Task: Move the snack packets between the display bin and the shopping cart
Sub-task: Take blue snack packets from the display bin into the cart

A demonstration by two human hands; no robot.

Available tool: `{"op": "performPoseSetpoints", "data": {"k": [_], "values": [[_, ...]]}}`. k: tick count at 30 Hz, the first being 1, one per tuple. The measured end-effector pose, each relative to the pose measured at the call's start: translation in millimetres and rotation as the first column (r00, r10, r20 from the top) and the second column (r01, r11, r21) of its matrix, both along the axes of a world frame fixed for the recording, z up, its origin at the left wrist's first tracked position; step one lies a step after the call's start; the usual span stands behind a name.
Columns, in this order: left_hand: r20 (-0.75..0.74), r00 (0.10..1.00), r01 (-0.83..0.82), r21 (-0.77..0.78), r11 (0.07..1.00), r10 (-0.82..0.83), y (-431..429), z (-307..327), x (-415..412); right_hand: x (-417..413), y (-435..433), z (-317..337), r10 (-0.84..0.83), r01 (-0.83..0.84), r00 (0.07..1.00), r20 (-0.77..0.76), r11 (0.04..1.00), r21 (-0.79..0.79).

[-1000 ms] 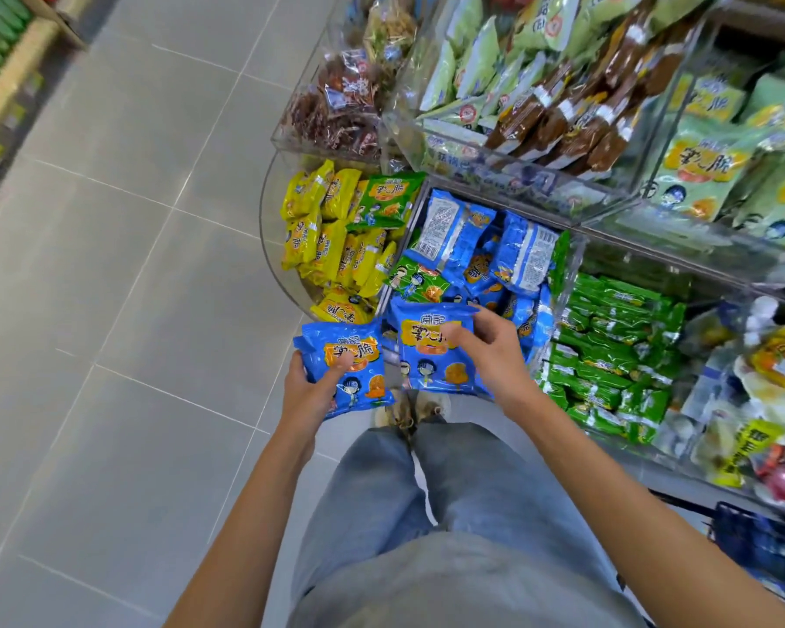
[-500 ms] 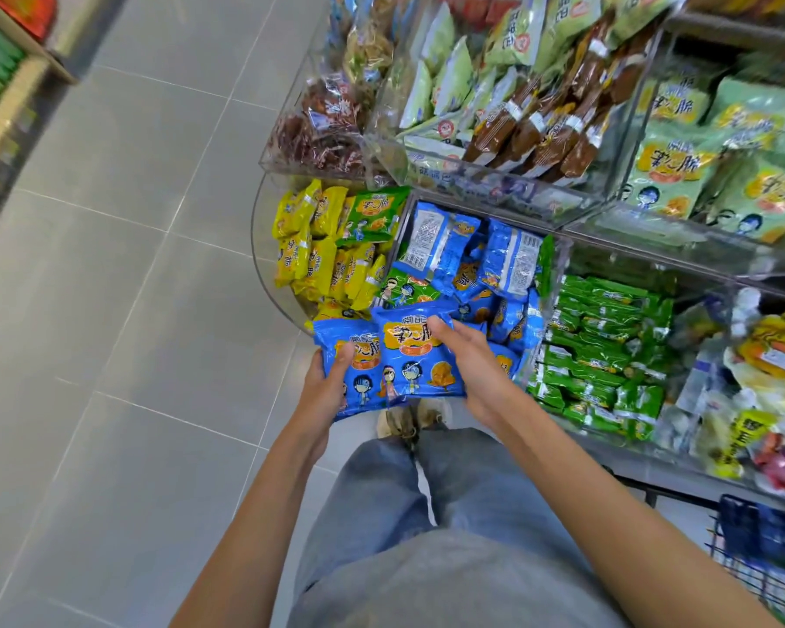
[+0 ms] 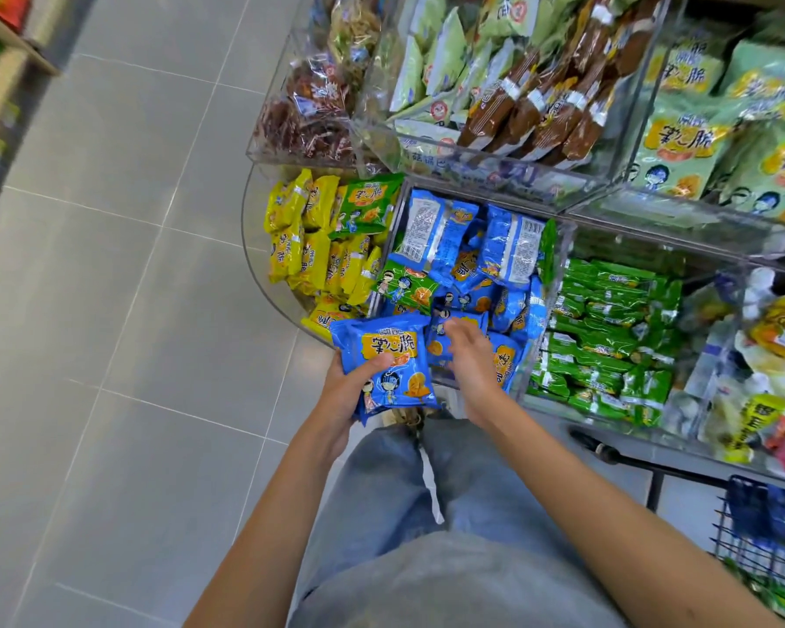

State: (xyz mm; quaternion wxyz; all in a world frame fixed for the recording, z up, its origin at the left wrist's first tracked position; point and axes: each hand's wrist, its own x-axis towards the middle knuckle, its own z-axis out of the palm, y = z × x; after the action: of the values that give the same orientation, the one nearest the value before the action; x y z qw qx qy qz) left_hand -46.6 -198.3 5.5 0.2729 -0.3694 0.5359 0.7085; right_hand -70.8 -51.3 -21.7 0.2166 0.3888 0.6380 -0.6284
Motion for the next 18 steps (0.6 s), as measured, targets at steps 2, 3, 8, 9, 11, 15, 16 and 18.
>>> {"op": "performPoseSetpoints", "data": {"k": [2, 3, 8, 9, 11, 15, 16, 18], "values": [[0.036, 0.999, -0.003, -0.008, 1.0, 0.003, -1.5, -5.5, 1.2, -2.8, 13.0, -21.2, -0.024, 0.014, 0.999, 0.038, 0.968, 0.249], [0.049, 0.999, -0.006, -0.014, 1.0, 0.006, -1.5, -8.0, 1.6, -3.9, 17.7, -32.3, -0.003, -0.023, 0.997, 0.076, 0.944, 0.331], [0.097, 0.995, -0.02, -0.043, 0.999, 0.024, -1.0, -17.4, 1.4, -16.7, 17.7, -69.1, 0.007, -0.087, 0.979, 0.202, 0.916, 0.391], [0.103, 0.994, -0.022, -0.055, 0.998, 0.028, -0.9, -18.4, 1.1, -19.9, 17.3, -72.9, -0.006, -0.086, 0.975, 0.223, 0.911, 0.403], [0.114, 0.993, -0.032, -0.077, 0.997, 0.041, -0.8, -19.8, 0.0, -24.5, 16.6, -78.0, 0.032, -0.141, 0.964, 0.263, 0.903, 0.406], [0.113, 0.992, -0.05, -0.09, 0.995, 0.06, 1.6, -18.1, -4.6, -26.0, 12.9, -77.4, 0.176, -0.28, 0.935, 0.309, 0.9, 0.333], [0.108, 0.993, -0.047, -0.095, 0.994, 0.057, 1.9, -16.7, -5.6, -25.4, 13.1, -76.1, 0.189, -0.283, 0.935, 0.301, 0.909, 0.308], [0.094, 0.994, -0.04, -0.101, 0.994, 0.05, 1.4, -12.3, -7.9, -21.4, 17.1, -70.2, 0.181, -0.251, 0.949, 0.258, 0.928, 0.273]]}}
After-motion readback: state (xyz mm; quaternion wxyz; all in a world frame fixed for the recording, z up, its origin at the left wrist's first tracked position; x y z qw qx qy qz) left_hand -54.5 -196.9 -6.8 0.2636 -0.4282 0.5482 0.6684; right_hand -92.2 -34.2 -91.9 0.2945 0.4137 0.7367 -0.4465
